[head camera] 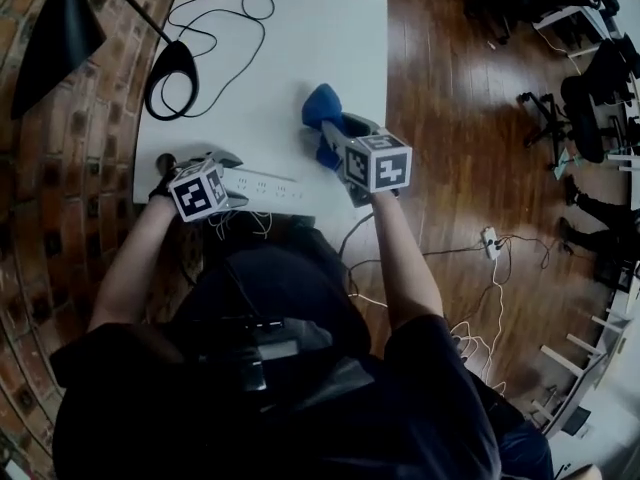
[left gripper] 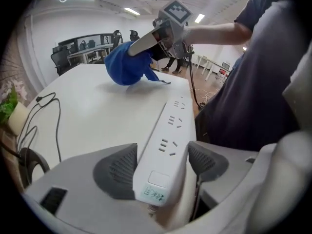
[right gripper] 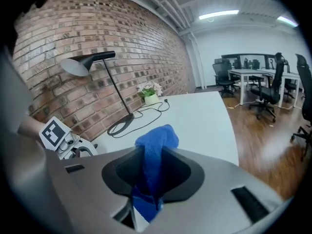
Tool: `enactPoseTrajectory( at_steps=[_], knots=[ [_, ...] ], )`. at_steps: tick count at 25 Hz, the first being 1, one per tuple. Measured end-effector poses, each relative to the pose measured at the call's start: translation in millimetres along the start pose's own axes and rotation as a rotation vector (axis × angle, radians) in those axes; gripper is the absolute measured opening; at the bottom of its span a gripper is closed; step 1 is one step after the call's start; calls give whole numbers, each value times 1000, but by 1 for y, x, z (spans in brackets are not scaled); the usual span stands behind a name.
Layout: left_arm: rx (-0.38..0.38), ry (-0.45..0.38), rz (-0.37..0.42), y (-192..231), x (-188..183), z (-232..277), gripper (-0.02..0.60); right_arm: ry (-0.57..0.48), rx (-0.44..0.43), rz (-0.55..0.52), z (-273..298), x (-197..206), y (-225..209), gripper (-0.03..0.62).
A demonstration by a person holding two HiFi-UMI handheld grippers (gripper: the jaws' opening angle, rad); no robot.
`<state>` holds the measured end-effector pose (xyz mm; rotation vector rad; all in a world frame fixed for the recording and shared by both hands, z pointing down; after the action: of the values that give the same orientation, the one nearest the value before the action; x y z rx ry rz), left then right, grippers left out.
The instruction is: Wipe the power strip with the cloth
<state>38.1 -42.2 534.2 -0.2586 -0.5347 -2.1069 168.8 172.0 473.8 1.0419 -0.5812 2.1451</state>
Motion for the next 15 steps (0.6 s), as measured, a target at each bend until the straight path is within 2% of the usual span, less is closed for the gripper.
enactPoseTrajectory(
  at_steps=[3, 6, 9, 12, 15],
  knots=[
    [-6, 32, 8, -3, 0, 4, 350, 27, -32, -9, 6, 10, -10, 111],
    [-16, 22, 15, -2, 0, 4, 350, 52, -56, -4, 6, 23, -16, 121],
    [-53, -30, -7, 7, 3, 3, 350, 22, -101, 57, 6, 31, -15, 150],
    [-121, -115, -48, 17, 5, 1, 344, -14, -115, 139, 0, 39, -18, 189],
    [-166, -167, -64, 19, 2, 0, 334, -23, -100, 130, -16, 38, -21, 207]
  ],
)
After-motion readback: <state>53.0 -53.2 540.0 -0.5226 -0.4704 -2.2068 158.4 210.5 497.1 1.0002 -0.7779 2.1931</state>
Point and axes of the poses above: the fingertips, and each gripper's own axes: z forward along the fingers, y to its left, x out of its underside, the point moved 7 cm from there along -z, backward along the fingers, and after that the axes turned 15 degrees about -z, right-handed, at the moved point
